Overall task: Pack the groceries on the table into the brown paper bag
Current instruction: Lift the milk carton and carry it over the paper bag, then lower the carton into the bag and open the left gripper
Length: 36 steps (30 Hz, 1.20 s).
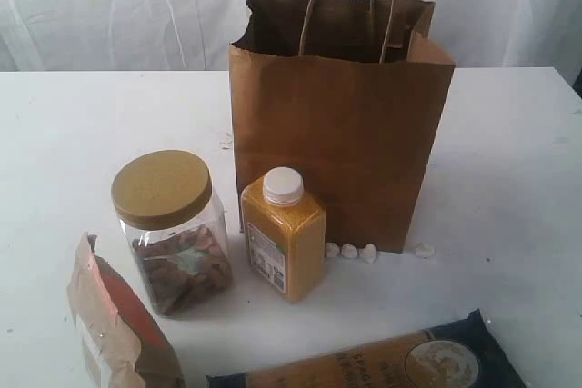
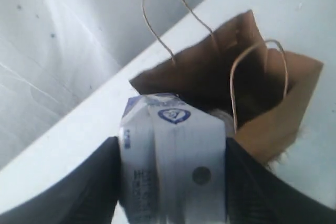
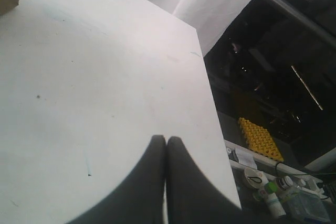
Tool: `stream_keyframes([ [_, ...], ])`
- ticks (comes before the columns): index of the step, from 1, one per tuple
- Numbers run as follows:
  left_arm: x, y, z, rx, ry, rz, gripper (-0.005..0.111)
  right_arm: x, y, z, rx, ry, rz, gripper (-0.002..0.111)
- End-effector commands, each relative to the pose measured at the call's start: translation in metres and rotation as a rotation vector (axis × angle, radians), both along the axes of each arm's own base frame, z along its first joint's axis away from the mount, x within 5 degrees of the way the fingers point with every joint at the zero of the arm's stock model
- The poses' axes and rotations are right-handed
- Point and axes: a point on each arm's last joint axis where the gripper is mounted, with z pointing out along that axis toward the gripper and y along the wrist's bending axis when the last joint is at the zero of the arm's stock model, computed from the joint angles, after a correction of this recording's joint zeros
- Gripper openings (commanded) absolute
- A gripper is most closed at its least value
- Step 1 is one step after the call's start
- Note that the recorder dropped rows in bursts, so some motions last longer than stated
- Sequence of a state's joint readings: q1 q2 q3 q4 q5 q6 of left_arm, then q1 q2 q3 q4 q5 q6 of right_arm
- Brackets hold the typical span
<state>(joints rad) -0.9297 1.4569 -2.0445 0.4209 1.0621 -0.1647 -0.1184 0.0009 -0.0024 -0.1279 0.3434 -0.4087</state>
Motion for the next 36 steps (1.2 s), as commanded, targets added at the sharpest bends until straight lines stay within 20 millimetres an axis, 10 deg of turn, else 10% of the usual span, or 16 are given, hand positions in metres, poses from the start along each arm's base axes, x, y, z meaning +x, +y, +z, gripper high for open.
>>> stream_keyframes([
  [1,0.017,-0.027,-0.001,-0.030,-0.136,-0.076,0.000,0.000,0.000,0.000,-0.002,-0.006,-0.001,0.000],
  [15,0.076,-0.093,-0.085,0.252,-0.047,-0.107,0.000,0.000,0.000,0.000,-0.002,-0.006,-0.001,0.000],
  [36,0.079,-0.092,-0.106,0.370,0.073,-0.073,0.000,0.000,0.000,0.000,-0.002,-0.006,-0.001,0.000],
])
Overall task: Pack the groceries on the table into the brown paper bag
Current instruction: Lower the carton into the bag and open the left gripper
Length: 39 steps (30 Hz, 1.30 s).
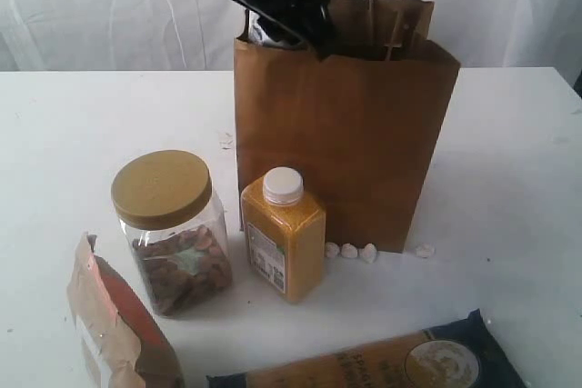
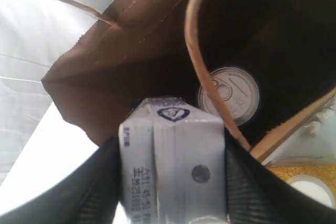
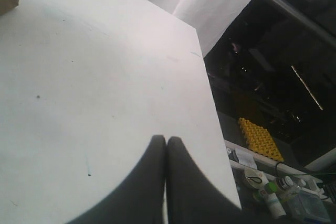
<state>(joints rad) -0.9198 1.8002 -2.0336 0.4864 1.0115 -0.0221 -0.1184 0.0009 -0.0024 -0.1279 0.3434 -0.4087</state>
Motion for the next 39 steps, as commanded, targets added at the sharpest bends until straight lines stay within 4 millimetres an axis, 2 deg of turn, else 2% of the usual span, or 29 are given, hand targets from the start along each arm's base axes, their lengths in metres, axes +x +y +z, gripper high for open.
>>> stream_keyframes([
  [1,-0.002,0.002,0.004,-0.014,-0.005,-0.006,0.000,0.000,0.000,0.000,-0.002,-0.006,-0.001,0.000],
  [3,-0.001,0.001,0.003,-0.012,-0.003,-0.006,0.001,0.000,0.000,0.000,-0.002,-0.006,-0.001,0.000],
  [6,0.000,-0.001,0.000,-0.003,0.004,-0.006,0.011,0.000,0.000,0.000,-0.002,-0.006,-0.001,0.000],
  [13,0.003,-0.004,-0.006,0.004,0.014,0.002,0.061,0.000,0.000,0.000,-0.002,-0.006,-0.001,0.000],
  [17,0.003,-0.003,-0.006,0.006,0.017,0.005,0.078,0.000,0.000,0.000,-0.002,-0.006,-0.001,0.000],
  [33,0.001,-0.001,-0.008,0.033,0.042,0.019,0.080,0.000,0.000,0.000,-0.002,-0.006,-0.001,0.000],
  [35,0.001,0.000,-0.007,0.039,0.038,0.014,0.080,0.000,0.000,0.000,-0.002,-0.006,-0.001,0.000],
  [39,-0.002,0.005,0.008,0.027,0.009,0.012,0.080,0.000,0.000,0.000,-0.002,-0.006,-0.001,0.000],
])
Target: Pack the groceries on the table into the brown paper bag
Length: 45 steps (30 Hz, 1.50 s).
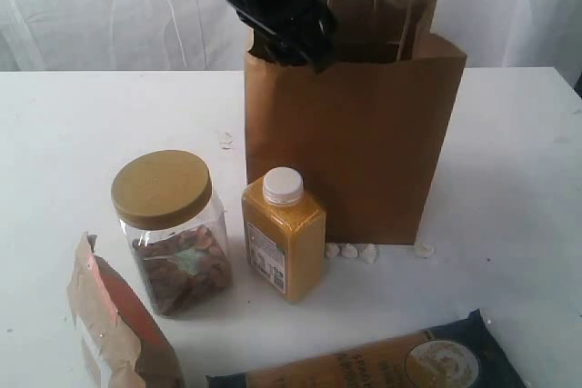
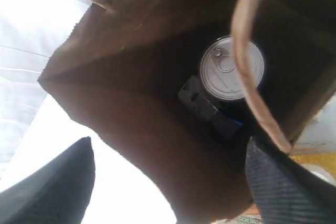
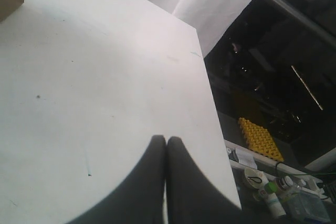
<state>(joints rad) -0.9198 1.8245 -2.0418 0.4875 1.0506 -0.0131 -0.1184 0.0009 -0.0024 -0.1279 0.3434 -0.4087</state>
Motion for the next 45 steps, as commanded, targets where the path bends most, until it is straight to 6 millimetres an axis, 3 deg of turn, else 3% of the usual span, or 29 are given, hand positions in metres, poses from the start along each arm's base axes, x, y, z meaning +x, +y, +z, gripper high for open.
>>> stream_keyframes([
  [1,-0.006,0.010,0.022,-0.031,-0.033,0.003,0.080,0.000,0.000,0.000,-0.002,-0.006,-0.001,0.000],
  [8,-0.021,0.030,0.069,-0.146,-0.128,0.006,0.079,0.000,0.000,0.000,-0.002,-0.006,-0.001,0.000],
  [14,-0.045,0.052,0.095,-0.228,-0.095,-0.008,0.079,0.000,0.000,0.000,-0.002,-0.006,-0.001,0.000],
  [20,-0.072,0.068,0.107,-0.296,0.030,-0.057,0.072,0.000,0.000,0.000,-0.002,-0.006,-0.001,0.000],
  [25,-0.081,0.059,0.102,-0.363,0.140,-0.121,0.071,0.000,0.000,0.000,-0.002,-0.006,-0.001,0.000],
  [34,-0.093,0.030,0.054,-0.382,0.495,-0.211,0.071,0.000,0.000,0.000,-0.002,-0.006,-0.001,0.000],
  [39,-0.110,0.012,0.009,-0.342,0.763,-0.326,0.067,0.000,0.000,0.000,0.031,-0.011,-0.009,0.000],
  [41,-0.119,-0.001,-0.011,-0.335,0.775,-0.395,0.066,0.000,0.000,0.000,0.023,-0.010,-0.007,0.000],
  [45,-0.148,-0.019,-0.049,-0.197,0.673,-0.748,0.066,0.000,0.000,0.000,0.023,-0.010,-0.007,0.000],
])
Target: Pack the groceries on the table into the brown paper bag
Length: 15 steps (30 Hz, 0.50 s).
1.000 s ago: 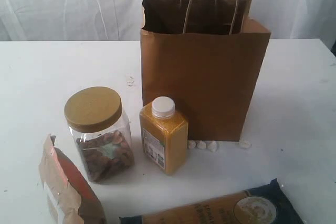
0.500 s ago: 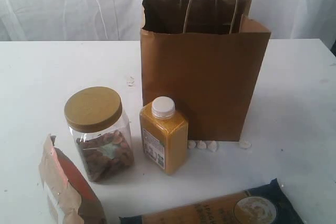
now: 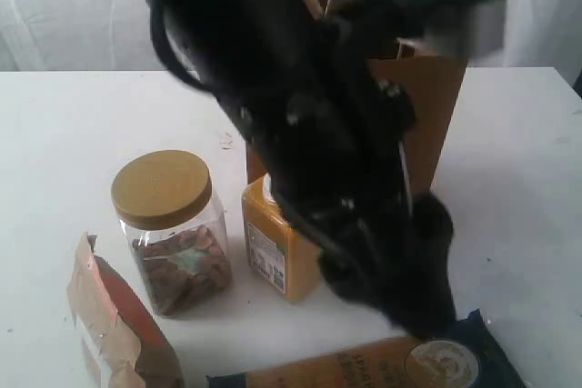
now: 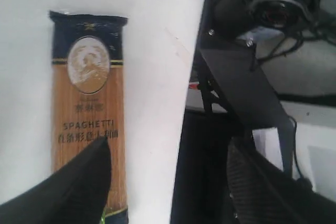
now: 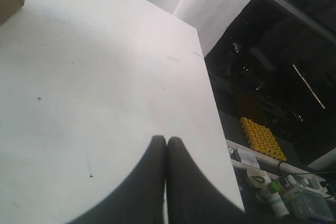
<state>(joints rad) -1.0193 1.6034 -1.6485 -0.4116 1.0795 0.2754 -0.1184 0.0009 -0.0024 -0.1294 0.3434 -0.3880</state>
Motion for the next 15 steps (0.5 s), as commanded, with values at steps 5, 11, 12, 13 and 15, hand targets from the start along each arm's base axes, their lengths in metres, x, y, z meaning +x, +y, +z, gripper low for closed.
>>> stream_keyframes([
  [5,-0.035,-0.011,-0.064,-0.028,-0.263,-0.713,0.066,0.000,0.000,0.000,0.005,-0.007,-0.002,0.000],
  [11,-0.013,0.000,-0.093,0.161,-0.544,-0.924,0.066,0.000,0.000,0.000,0.005,-0.007,-0.002,0.000],
  [12,-0.009,0.002,-0.094,0.204,-0.580,-0.938,0.066,0.000,0.000,0.000,0.005,-0.007,-0.002,0.000],
  [13,-0.004,0.004,-0.094,0.248,-0.619,-0.955,0.066,0.000,0.000,0.000,0.005,-0.007,-0.002,0.000],
  [15,0.005,0.009,-0.094,0.341,-0.699,-0.987,0.066,0.000,0.000,0.000,0.005,-0.007,-0.002,0.000],
])
